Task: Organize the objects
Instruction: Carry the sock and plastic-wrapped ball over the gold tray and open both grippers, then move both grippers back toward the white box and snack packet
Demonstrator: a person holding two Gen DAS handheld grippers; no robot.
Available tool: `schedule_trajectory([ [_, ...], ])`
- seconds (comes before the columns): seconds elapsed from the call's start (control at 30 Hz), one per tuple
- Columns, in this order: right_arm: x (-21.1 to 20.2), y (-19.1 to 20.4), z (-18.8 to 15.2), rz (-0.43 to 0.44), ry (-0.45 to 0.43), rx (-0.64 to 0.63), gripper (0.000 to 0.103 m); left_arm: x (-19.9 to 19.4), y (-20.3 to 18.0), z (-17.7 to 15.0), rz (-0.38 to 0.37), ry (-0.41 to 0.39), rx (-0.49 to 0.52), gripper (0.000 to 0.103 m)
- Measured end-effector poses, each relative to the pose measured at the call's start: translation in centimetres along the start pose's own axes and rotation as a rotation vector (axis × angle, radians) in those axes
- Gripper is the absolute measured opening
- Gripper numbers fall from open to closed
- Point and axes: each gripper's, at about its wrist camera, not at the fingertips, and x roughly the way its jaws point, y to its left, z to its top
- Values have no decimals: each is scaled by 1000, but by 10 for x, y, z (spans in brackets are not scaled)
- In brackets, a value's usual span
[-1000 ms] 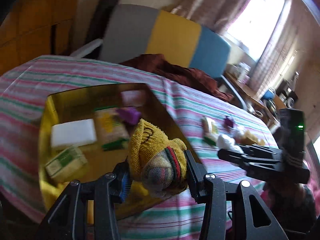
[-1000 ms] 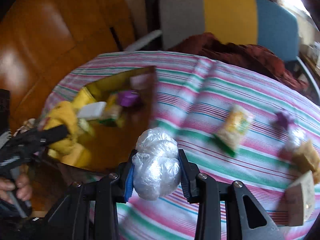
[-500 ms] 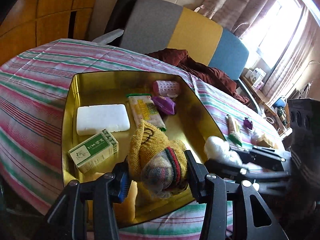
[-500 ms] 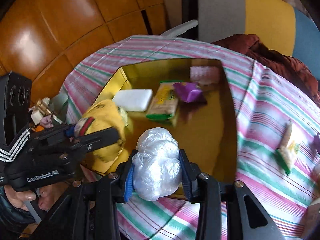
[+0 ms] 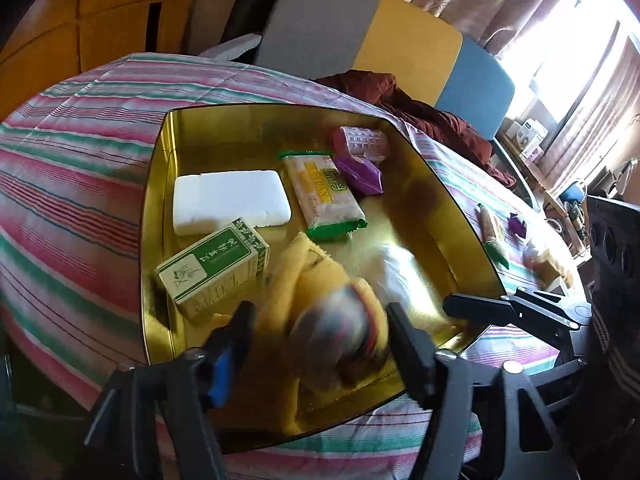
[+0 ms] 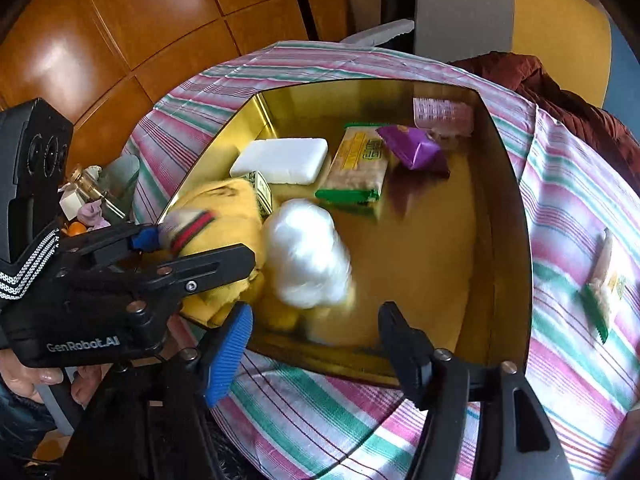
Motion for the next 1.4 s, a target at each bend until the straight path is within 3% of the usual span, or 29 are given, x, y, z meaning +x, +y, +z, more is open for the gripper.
schedule_trajectory([
  [0.33,-25,-19,-10,-25,-56,79,71,-12,9,-1,36,-29,-36,68],
  [0.43,-39,-27,-14,-68,-94,106,75,-20,7,4,32,-61,-47,68],
  [0.5,-49,-33,-17,-112,-121,120,76,-25,3,9,28,-81,-48,75],
  [0.6,-61,-46,-21,-161,-146,144,77,-29,-8,13,4,-98,-40,78],
  [0.97,-92,-113,-52,-309,-152,275,77,-18,-73,5,-61,-64,124,78],
  [1.4,-107,-145,-77,-351,-142,340,83,3,-123,-8,-119,12,248,81],
])
